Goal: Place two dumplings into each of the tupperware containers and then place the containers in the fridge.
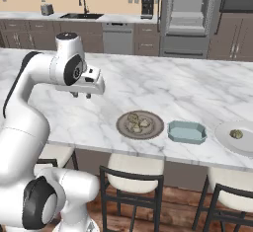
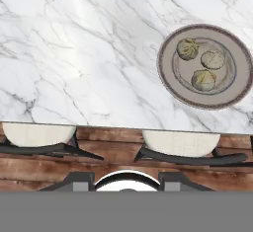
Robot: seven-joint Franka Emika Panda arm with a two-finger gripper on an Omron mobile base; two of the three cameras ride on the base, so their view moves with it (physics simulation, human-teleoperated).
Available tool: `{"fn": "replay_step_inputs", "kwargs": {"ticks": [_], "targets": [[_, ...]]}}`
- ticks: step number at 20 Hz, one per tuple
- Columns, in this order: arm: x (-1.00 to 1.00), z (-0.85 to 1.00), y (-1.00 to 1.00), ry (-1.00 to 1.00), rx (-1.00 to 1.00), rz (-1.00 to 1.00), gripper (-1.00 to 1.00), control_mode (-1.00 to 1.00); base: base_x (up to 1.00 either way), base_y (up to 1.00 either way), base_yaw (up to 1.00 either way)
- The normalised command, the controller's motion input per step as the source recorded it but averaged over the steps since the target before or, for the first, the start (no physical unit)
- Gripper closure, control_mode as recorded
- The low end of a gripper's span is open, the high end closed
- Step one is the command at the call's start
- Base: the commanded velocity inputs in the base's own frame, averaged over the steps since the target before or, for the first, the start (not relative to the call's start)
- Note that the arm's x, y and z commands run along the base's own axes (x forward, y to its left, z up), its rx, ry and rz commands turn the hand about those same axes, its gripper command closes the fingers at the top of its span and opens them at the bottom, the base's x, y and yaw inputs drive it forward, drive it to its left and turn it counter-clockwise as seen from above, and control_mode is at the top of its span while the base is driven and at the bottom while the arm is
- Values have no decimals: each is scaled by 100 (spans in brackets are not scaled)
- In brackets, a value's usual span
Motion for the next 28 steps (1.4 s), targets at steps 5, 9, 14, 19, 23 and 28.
{"fn": "replay_step_inputs", "kwargs": {"ticks": [5, 9, 14, 19, 23, 28], "targets": [[-2, -31, -45, -4, 1, 7, -100, -100, 0, 0, 0], [2, -60, -90, -5, 0, 16, -100, -100, 0, 0, 0], [43, -57, -92, 0, 0, 28, -100, -100, 0, 0, 0], [64, -55, -59, 0, 0, 35, -100, -100, 0, 0, 0], [92, -63, -9, 0, 0, 38, -100, -100, 0, 0, 0], [97, -18, 0, 3, 0, 24, -100, -100, 0, 0, 0]]}}
